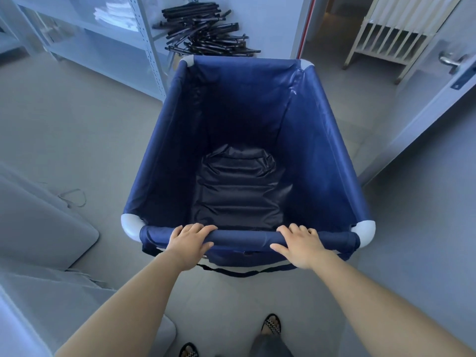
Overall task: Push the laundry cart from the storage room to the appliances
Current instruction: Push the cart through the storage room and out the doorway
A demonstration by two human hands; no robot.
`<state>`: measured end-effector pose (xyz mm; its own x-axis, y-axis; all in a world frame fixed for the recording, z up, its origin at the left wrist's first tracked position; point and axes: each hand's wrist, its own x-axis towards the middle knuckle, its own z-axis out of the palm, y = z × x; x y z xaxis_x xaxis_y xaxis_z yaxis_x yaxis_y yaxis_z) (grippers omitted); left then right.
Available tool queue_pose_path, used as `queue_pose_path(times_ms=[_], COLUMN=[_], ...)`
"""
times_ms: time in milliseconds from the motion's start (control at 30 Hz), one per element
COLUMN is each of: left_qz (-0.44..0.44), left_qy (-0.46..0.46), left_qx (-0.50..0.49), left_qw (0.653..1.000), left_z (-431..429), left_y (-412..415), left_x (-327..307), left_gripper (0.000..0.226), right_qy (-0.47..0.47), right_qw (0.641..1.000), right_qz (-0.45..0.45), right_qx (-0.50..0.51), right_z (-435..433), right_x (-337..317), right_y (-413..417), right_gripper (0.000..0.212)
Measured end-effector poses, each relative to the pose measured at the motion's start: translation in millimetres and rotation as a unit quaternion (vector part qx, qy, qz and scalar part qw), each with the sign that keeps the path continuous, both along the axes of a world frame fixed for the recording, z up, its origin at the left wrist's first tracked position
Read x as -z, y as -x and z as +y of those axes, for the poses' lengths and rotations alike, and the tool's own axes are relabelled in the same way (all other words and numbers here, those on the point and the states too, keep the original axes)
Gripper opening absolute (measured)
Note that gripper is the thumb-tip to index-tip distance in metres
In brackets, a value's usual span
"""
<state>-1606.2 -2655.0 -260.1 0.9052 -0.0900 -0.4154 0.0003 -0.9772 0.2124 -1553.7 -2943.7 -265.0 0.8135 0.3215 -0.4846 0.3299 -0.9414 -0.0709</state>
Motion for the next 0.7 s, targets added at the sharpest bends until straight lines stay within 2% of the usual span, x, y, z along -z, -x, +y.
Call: queue_pose_path(times_ms=[200, 333, 700], left_qz=[0.073, 0.108, 0.09], left_qy=[-0.055, -0.053, -0.071], left_qx=[0.013, 0.05, 0.119], left_qw=[0.996, 0.991, 0.986], left_z=[32.2, 36.0, 58.5], left_y=[21.5, 40.0, 72.1], left_x=[-3.0, -4.3, 0.4], left_gripper=[0.045, 0.047, 0.043], right_qy=[0.025, 0.026, 0.028], right_qw=[0.999, 0.999, 0.995], right_qz=[0.002, -0.013, -0.033], right_qx=[0.032, 0.041, 0.087], right_z=[6.6, 5.2, 25.1], right_x=[-4.1, -3.4, 1.0], right_y=[40.1, 74.6, 142.5], right_gripper=[0.051, 0.053, 0.054])
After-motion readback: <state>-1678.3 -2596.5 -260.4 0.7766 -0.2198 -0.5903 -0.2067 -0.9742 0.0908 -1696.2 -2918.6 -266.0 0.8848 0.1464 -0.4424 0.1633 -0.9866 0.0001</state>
